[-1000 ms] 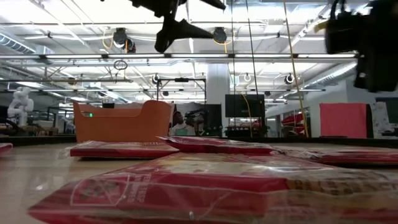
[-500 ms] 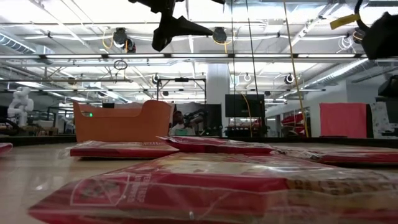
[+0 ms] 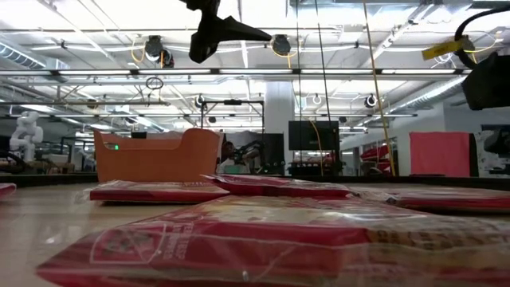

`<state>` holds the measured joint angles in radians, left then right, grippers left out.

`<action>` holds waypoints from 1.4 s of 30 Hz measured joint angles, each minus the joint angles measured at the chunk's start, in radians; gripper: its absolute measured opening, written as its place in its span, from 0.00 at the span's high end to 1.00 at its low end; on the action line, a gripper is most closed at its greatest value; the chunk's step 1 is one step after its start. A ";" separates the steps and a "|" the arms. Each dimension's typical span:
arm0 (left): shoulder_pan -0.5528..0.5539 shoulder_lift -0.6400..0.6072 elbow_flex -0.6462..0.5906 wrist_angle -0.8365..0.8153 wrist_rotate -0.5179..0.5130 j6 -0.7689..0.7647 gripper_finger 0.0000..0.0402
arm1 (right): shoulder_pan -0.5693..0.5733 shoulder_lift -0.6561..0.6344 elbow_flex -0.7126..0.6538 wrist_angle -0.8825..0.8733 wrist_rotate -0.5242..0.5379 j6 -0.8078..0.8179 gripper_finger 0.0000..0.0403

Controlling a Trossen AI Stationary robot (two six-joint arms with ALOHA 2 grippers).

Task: Sort popcorn bags into baskets
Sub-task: Stack the red popcorn bag on top of the red popcorn bag in the orange bin

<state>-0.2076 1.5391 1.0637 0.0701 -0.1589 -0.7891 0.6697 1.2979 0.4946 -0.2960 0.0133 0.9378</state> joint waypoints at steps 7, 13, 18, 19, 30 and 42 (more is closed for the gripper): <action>-0.004 0.000 0.000 0.000 -0.020 -0.003 0.36 | 0.000 0.015 -0.002 -0.010 0.090 -0.013 0.94; 0.011 0.000 0.000 0.000 -0.052 0.006 0.36 | -0.002 -0.013 -0.004 0.003 0.172 0.049 0.99; 0.027 0.000 0.000 0.000 -0.053 0.008 0.36 | -0.017 -0.098 -0.008 -0.027 0.247 0.064 0.99; 0.030 0.000 0.000 0.000 -0.053 0.008 0.36 | -0.023 -0.119 -0.007 -0.051 0.248 0.069 0.98; 0.038 0.000 0.000 -0.020 -0.053 0.021 0.36 | -0.191 -0.333 -0.006 -0.238 0.162 -0.260 0.80; 0.034 0.000 0.000 -0.044 -0.053 0.007 0.36 | -0.469 -0.255 -0.022 -0.143 -0.046 -0.670 0.59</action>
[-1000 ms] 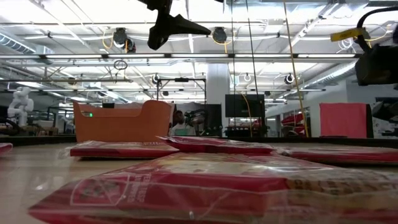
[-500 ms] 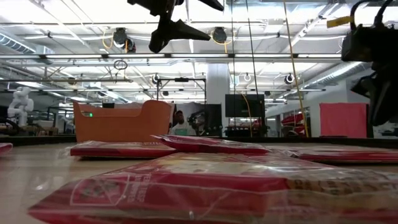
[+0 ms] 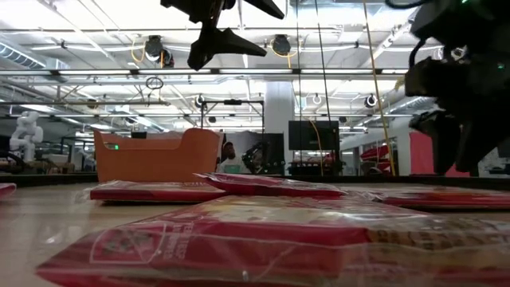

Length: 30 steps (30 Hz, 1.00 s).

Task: Sort popcorn bags into baskets
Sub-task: Stack the red popcorn bag on top of the red popcorn bag in the orange bin

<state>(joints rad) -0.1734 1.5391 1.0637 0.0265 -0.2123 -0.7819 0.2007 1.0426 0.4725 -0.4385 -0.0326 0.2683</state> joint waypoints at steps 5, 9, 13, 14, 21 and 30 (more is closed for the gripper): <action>-0.004 0.000 0.000 -0.002 -0.007 -0.002 0.36 | -0.033 0.071 -0.094 0.176 -0.176 -0.013 0.63; -0.004 0.000 0.000 -0.005 -0.016 -0.003 0.36 | -0.027 0.105 -0.141 0.233 -0.171 0.048 0.68; -0.004 0.000 0.000 -0.010 -0.018 -0.003 0.36 | -0.027 0.107 -0.183 0.349 -0.175 0.100 0.78; -0.004 0.000 0.000 -0.010 -0.021 -0.003 0.36 | -0.027 0.107 -0.192 0.380 -0.176 0.113 0.81; 0.002 0.000 0.000 -0.009 -0.025 -0.007 0.36 | -0.026 0.115 -0.207 0.546 -0.180 0.209 0.98; 0.013 0.006 0.000 -0.001 0.030 -0.002 0.36 | -0.024 0.110 -0.127 0.703 -0.117 0.266 1.00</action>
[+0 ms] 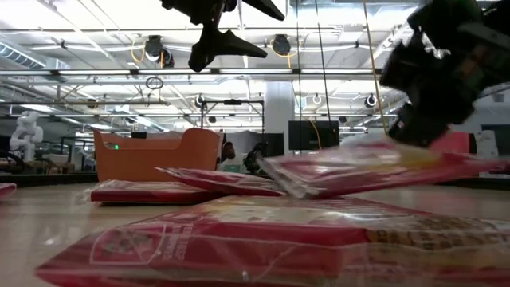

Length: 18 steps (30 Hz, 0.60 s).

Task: Sort popcorn bags into baskets
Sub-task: Stack the red popcorn bag on top of the red popcorn bag in the orange bin

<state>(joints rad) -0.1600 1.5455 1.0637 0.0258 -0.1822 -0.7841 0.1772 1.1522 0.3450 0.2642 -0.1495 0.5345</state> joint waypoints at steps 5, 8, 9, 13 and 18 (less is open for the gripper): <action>0.003 0.067 -0.001 0.027 0.102 0.035 0.36 | 0.001 -0.001 0.059 0.008 0.053 -0.019 1.00; 0.003 0.130 0.000 0.041 0.170 0.042 0.36 | 0.001 -0.001 0.087 0.008 0.074 -0.039 1.00; 0.002 0.154 -0.001 0.059 0.181 0.041 0.36 | 0.001 -0.001 0.094 0.009 0.074 -0.049 1.00; 0.003 0.226 -0.001 0.148 0.209 0.038 0.36 | 0.000 -0.001 0.106 0.010 0.083 -0.073 1.00; 0.017 0.312 -0.001 0.251 0.261 0.040 0.36 | 0.000 -0.001 0.106 0.009 0.099 -0.085 1.00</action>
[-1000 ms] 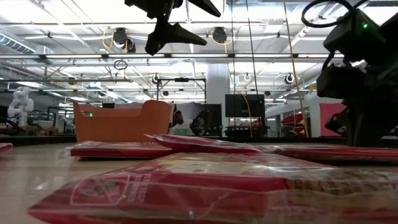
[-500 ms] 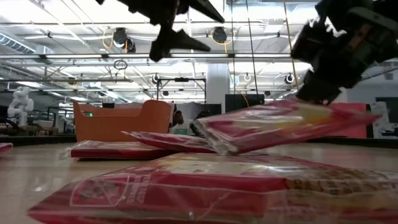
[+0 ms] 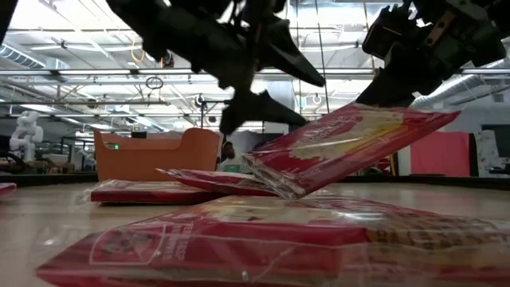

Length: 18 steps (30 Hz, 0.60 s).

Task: Sort popcorn bags into baskets
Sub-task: Stack the red popcorn bag on top of the red popcorn bag in the orange bin

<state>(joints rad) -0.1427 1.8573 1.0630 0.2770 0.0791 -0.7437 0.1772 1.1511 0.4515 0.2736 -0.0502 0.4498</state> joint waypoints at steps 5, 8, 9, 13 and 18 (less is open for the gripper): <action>0.021 0.069 0.000 0.093 0.094 -0.012 0.36 | 0.000 0.000 0.000 0.006 -0.001 -0.024 1.00; 0.031 0.105 0.000 0.173 0.171 -0.018 0.40 | 0.000 0.000 0.000 0.007 -0.002 -0.024 1.00; 0.033 0.112 0.000 0.192 0.200 -0.019 0.42 | 0.000 0.000 0.000 0.007 -0.003 -0.025 1.00; 0.033 0.131 0.001 0.256 0.245 -0.009 0.56 | 0.000 0.000 0.000 0.009 -0.002 -0.024 1.00; 0.029 0.132 0.001 0.306 0.255 0.052 0.78 | 0.000 -0.001 0.000 0.020 0.002 -0.024 1.00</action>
<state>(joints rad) -0.1135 1.9896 1.0637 0.5826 0.3341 -0.6915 0.1772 1.1500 0.4515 0.2935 -0.0484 0.4255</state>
